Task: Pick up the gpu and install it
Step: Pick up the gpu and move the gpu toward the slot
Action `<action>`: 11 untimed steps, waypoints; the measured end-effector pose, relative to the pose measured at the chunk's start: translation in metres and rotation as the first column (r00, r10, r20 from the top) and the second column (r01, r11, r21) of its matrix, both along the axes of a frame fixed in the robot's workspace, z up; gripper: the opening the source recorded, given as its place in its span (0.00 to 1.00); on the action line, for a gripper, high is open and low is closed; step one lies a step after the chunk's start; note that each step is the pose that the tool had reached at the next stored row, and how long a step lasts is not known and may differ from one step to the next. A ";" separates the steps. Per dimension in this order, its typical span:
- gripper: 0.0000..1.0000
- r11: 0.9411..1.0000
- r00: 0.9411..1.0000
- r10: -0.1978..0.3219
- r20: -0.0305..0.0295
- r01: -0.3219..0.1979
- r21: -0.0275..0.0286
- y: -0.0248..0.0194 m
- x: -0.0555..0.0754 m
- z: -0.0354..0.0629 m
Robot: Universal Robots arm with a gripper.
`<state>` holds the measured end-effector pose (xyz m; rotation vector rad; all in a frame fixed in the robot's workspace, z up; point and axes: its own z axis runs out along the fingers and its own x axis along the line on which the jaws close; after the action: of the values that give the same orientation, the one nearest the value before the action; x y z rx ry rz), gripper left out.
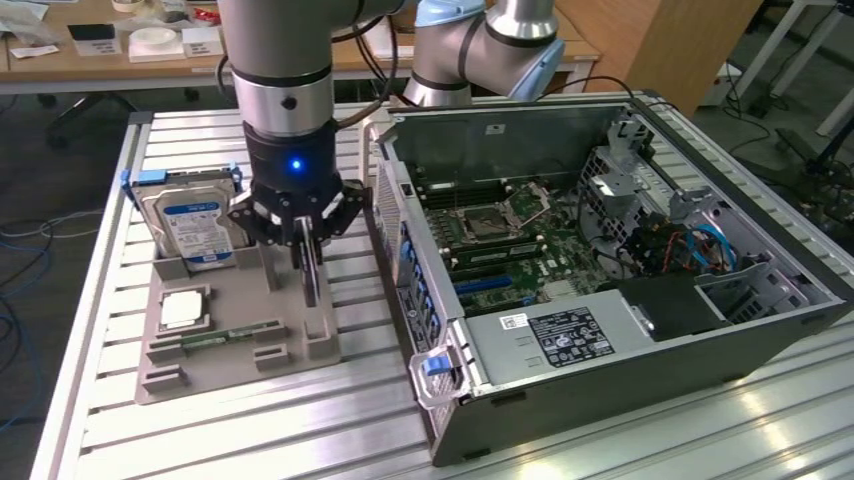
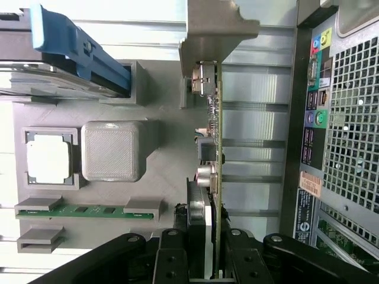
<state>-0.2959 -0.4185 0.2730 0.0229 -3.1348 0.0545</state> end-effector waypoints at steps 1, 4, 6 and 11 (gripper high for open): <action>0.28 1.000 1.000 0.000 0.000 0.000 0.000 0.0000 0.000 0.0013; 0.28 1.000 1.000 0.000 0.000 0.000 0.002 0.0000 0.000 0.0040; 0.28 1.000 1.000 0.000 0.000 0.000 0.003 0.0000 0.000 0.0069; 0.28 1.000 1.000 0.000 -0.001 0.000 0.005 0.0000 0.000 0.0158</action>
<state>-0.2959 -0.4186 0.2887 0.0229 -3.1344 0.0463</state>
